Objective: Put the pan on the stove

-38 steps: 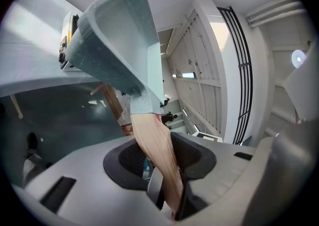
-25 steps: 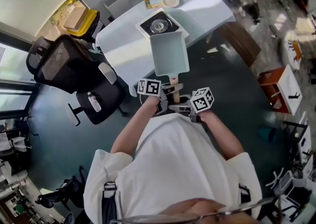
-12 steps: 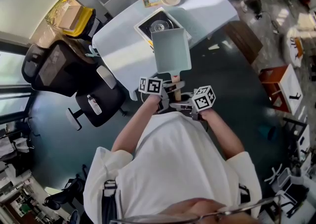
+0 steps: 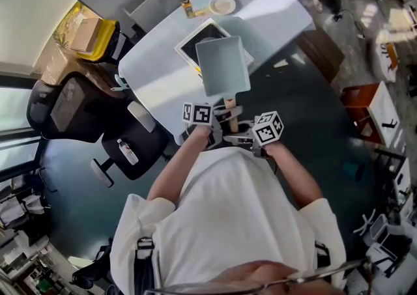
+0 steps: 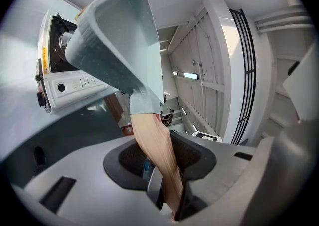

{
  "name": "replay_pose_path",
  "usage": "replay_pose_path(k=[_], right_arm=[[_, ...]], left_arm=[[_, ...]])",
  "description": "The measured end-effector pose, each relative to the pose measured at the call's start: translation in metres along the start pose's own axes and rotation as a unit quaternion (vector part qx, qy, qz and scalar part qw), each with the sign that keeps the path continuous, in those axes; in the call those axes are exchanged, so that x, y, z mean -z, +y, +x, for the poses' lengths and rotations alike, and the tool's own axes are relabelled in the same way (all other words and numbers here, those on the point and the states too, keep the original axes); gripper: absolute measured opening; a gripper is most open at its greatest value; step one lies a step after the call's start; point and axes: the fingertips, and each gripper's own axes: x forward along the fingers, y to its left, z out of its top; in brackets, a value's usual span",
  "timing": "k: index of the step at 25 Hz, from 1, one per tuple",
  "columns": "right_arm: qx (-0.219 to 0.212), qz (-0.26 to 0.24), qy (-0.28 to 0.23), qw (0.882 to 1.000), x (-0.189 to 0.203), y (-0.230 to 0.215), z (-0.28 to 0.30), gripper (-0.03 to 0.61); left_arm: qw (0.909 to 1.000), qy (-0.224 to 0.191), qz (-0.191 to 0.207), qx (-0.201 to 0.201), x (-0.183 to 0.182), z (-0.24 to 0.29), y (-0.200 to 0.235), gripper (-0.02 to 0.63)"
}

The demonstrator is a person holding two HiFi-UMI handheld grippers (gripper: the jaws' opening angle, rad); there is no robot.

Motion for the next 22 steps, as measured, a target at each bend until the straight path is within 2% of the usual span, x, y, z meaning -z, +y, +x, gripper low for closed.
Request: replay_pose_path(k=[11,22], right_arm=[[0.007,-0.003,-0.005,1.0,-0.042,-0.017,0.007,0.147],[-0.015,-0.01,0.029,0.999,-0.059,-0.028,-0.007,0.149]], left_arm=[[1.0,0.006,0.005,0.0,-0.043,-0.002,0.01,0.167],[0.9995,-0.028,-0.005,-0.013,-0.067,0.007,0.015,0.167]])
